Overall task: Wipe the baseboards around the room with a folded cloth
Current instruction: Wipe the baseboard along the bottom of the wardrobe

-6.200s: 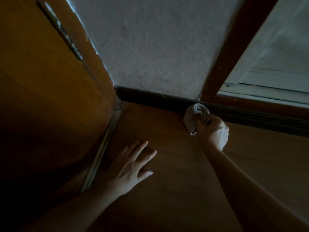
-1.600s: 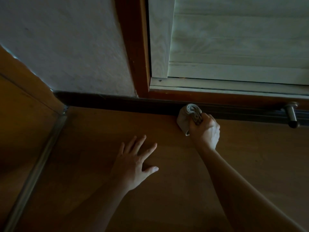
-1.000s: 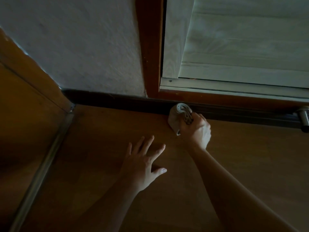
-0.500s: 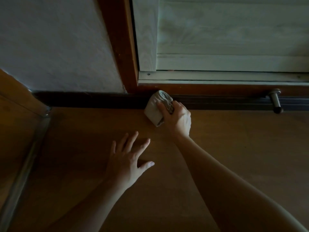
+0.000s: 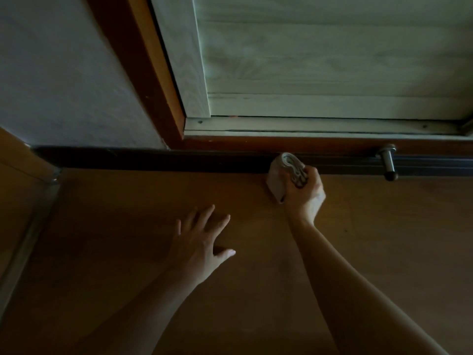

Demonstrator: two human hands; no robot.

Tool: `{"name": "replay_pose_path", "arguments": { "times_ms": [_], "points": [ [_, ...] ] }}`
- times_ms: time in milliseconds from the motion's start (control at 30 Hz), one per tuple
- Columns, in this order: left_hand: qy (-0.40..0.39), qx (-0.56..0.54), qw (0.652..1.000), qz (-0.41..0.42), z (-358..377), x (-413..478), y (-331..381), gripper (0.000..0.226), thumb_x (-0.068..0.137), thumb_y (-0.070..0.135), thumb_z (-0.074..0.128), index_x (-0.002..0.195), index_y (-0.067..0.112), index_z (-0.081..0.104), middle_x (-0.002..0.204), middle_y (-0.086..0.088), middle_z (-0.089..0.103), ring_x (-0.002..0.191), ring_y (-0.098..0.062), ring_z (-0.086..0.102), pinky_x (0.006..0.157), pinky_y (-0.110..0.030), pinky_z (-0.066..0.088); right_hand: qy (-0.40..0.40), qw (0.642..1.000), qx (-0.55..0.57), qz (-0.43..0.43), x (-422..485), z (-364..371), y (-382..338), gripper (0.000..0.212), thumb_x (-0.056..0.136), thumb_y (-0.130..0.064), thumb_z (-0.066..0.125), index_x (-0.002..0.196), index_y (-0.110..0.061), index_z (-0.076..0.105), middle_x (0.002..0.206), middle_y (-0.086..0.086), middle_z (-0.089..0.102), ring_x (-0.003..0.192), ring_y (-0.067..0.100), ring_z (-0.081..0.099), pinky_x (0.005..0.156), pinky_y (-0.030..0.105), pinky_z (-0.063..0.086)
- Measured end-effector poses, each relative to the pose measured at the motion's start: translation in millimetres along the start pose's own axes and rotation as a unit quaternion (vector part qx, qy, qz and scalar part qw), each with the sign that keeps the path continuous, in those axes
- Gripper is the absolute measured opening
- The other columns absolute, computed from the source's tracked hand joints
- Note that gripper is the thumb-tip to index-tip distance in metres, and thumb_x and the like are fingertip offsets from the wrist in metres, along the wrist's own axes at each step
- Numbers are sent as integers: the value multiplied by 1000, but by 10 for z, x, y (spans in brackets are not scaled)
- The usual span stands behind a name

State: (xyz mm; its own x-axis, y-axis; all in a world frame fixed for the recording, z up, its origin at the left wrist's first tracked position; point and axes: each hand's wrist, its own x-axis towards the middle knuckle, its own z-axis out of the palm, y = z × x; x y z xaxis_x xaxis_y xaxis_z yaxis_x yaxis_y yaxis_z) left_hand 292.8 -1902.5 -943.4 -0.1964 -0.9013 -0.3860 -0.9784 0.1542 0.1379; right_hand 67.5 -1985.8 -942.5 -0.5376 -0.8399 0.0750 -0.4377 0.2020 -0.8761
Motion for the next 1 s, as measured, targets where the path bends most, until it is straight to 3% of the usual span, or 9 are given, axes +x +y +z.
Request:
{"name": "replay_pose_path", "arguments": {
  "times_ms": [133, 300, 467, 600, 667, 800, 900, 1000],
  "points": [
    [2, -8, 1000, -28, 36, 2, 105, 88, 85, 83, 40, 156, 53, -1, 168, 8, -15, 156, -27, -8, 124, -57, 5, -17, 1000, -4, -9, 77, -45, 82, 20, 88, -21, 73, 104, -15, 62, 99, -4, 61, 89, 11, 57, 75, 26, 48],
    [-3, 5, 999, -52, 70, 4, 182, 89, 83, 86, 36, 155, 54, -6, 168, 8, -18, 155, -26, -14, 124, -58, 6, -41, 998, -5, -47, 75, 58, 109, 23, 86, -21, 74, 105, -12, 64, 95, -7, 59, 85, 8, 54, 67, 7, 35],
    [0, 0, 998, -63, 77, 4, 233, 89, 81, 87, 28, 154, 54, -10, 167, 7, -20, 154, -27, -17, 123, -59, 4, -2, 999, 4, -53, 52, 38, 116, 22, 87, -19, 73, 105, -9, 65, 99, 0, 64, 88, 11, 58, 74, 25, 47],
    [30, -4, 997, -65, 156, 19, 238, 92, 70, 94, 3, 153, 56, -10, 168, 6, -14, 155, -28, -14, 122, -61, 6, -36, 997, 2, -68, 32, 114, 78, 21, 87, -20, 73, 104, -11, 65, 96, -2, 63, 85, 9, 57, 69, 16, 42],
    [38, -6, 997, -62, 202, 12, 224, 94, 65, 93, -4, 152, 56, -11, 169, 6, -14, 155, -28, -14, 122, -61, 5, -12, 998, -4, -57, 65, 34, 129, 23, 87, -21, 74, 105, -11, 65, 98, -2, 64, 88, 11, 59, 73, 19, 46],
    [56, -12, 996, -62, 236, 9, 229, 88, 76, 94, 6, 154, 55, -6, 170, 4, -7, 155, -29, -10, 122, -63, 6, 10, 999, -19, -43, 78, -9, 143, 24, 85, -22, 75, 104, -11, 66, 98, 1, 67, 88, 16, 62, 73, 28, 47],
    [75, -23, 995, -60, 266, 7, 232, 87, 77, 93, 8, 154, 55, 2, 170, 3, 3, 156, -30, -2, 121, -64, 9, -37, 996, -12, -74, -32, 216, -6, 24, 85, -25, 76, 102, -11, 66, 97, 2, 68, 86, 14, 63, 71, 26, 50],
    [72, -31, 995, -61, 263, 3, 221, 86, 78, 91, 16, 155, 54, 0, 170, 4, 0, 156, -30, -4, 121, -64, 7, -56, 995, -2, -86, -152, 425, -128, 26, 84, -25, 77, 103, -11, 67, 98, 2, 69, 86, 13, 63, 71, 26, 50]
  ]
}}
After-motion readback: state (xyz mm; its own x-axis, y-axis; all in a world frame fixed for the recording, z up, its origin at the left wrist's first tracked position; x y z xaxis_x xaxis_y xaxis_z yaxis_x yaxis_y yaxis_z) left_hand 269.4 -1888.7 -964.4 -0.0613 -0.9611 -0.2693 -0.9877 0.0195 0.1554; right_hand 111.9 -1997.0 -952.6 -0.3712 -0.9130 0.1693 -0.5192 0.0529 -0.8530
